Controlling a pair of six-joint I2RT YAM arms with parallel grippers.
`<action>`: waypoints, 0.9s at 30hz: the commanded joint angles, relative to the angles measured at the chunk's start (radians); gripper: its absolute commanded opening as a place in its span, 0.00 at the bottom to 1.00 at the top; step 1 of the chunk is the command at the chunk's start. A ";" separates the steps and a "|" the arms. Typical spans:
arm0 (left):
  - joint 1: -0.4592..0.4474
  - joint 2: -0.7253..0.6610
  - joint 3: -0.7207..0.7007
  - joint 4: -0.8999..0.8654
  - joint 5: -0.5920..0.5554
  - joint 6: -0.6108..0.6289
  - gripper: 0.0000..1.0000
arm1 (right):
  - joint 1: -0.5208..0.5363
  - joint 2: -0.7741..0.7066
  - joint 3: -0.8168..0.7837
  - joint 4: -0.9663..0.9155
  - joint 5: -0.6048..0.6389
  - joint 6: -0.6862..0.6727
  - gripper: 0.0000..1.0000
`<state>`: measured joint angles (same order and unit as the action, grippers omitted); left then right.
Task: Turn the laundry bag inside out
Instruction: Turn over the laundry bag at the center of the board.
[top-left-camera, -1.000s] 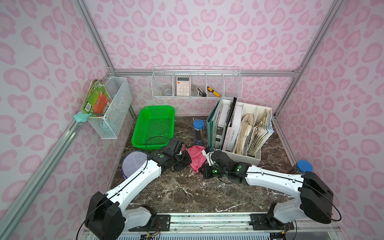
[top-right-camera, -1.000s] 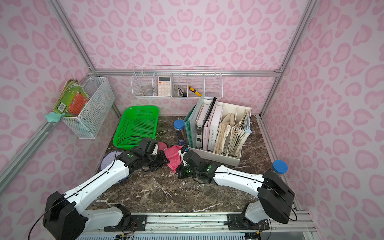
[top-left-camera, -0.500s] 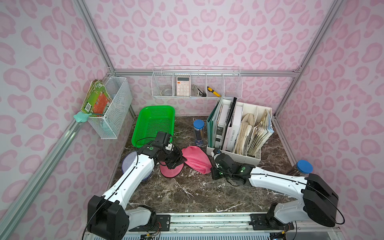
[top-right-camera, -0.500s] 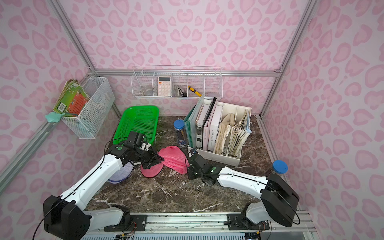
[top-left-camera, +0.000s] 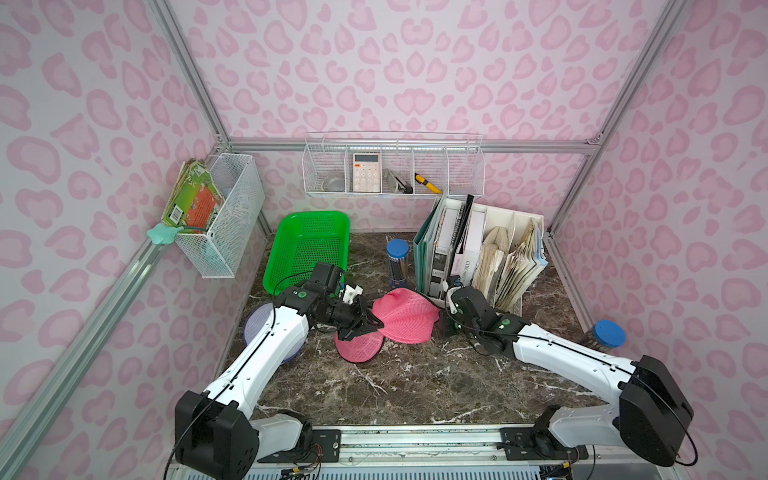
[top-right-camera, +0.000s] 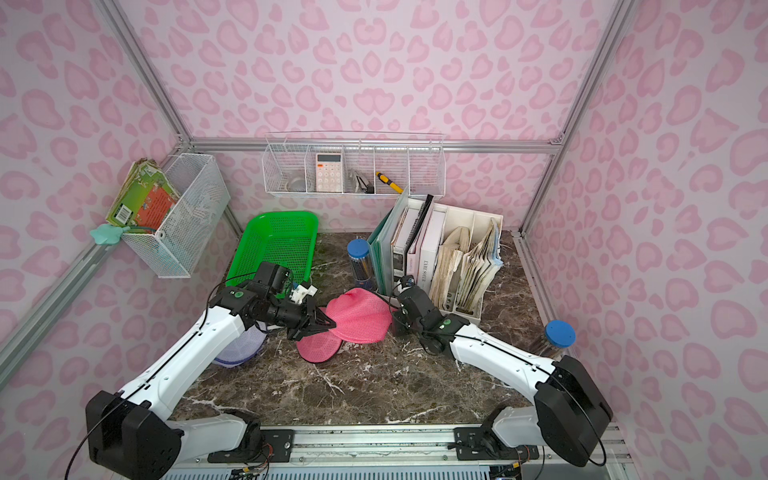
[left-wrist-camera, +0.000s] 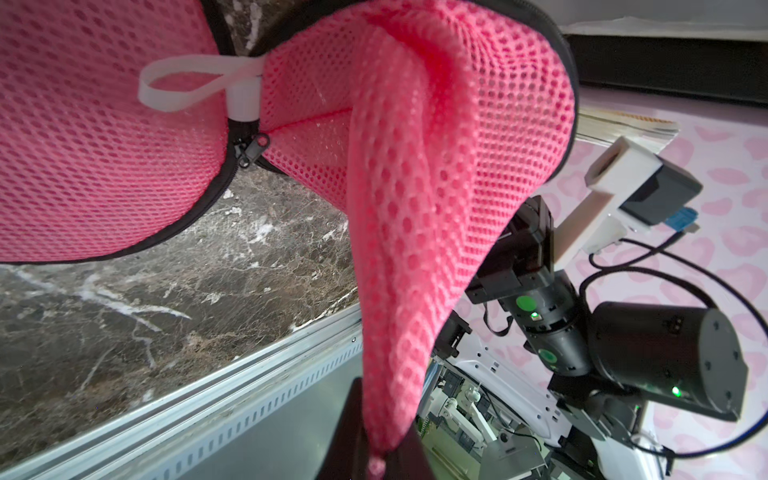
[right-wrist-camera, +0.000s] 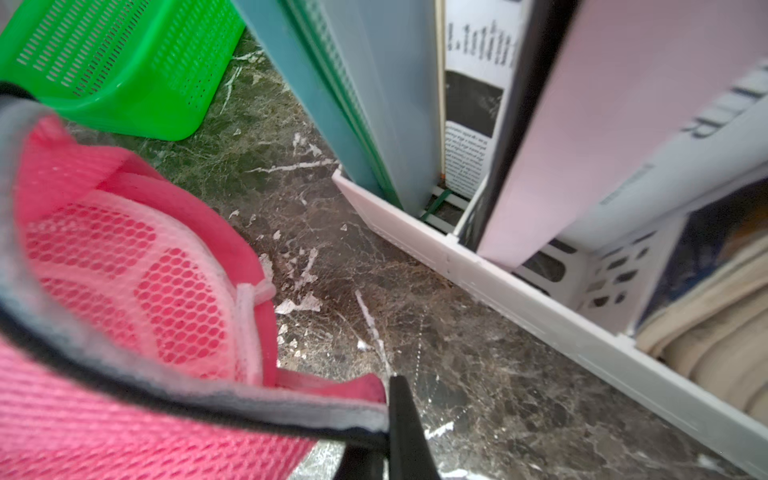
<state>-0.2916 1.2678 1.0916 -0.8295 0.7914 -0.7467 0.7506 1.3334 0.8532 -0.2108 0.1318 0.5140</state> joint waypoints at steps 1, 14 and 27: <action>0.005 -0.019 0.015 -0.173 0.024 0.079 0.00 | -0.050 -0.036 0.006 -0.165 0.218 -0.066 0.00; -0.007 -0.016 0.077 -0.078 0.069 0.058 0.00 | -0.051 -0.439 -0.215 -0.127 0.050 0.088 0.71; -0.162 -0.018 0.160 0.135 0.192 -0.017 0.00 | -0.166 -0.669 -0.211 -0.294 0.082 0.105 0.76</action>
<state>-0.4572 1.2652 1.2602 -0.7292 0.9562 -0.7570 0.5869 0.6498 0.6266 -0.4801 0.2127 0.6235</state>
